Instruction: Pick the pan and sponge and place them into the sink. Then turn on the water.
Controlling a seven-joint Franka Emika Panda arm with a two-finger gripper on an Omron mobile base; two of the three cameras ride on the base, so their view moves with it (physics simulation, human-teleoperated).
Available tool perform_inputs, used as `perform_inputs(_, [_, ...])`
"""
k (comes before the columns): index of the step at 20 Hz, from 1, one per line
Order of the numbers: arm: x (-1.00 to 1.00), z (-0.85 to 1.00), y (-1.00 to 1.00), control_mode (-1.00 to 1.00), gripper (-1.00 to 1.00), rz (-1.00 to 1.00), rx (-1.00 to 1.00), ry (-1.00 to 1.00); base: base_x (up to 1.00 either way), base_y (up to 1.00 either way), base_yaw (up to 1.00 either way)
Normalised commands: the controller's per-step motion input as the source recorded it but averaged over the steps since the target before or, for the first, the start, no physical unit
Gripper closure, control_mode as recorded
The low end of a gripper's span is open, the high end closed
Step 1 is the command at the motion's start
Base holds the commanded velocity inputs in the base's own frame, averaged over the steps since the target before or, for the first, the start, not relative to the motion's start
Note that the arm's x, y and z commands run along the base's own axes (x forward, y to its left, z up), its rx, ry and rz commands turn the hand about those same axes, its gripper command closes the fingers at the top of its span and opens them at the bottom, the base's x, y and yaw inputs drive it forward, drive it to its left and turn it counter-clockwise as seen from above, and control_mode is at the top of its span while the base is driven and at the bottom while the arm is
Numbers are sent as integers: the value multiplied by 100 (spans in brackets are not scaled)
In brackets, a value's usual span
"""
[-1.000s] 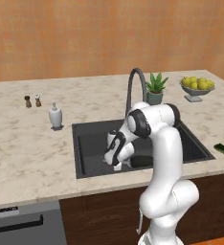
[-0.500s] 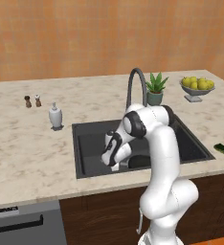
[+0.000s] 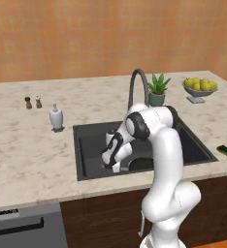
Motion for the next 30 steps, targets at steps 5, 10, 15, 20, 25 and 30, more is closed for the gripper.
perform_inputs(5, [-34, 100, 0, -100, -100, 2, 0, 0, 0, 0, 0])
perform_inputs(10, [-32, 100, 0, -100, -100, 23, -4, 0, 0, 0, 0])
perform_inputs(15, [-10, 100, 0, -100, -100, 45, -3, 4, 0, 0, 0])
perform_inputs(20, [-21, 95, 0, -100, -100, 65, -6, 6, 0, 0, 0])
perform_inputs(25, [-46, 42, -3, -100, -100, 66, -8, 11, 0, 0, 0])
perform_inputs(30, [-7, 0, -27, -100, -100, 22, 13, 3, 0, 0, 0])
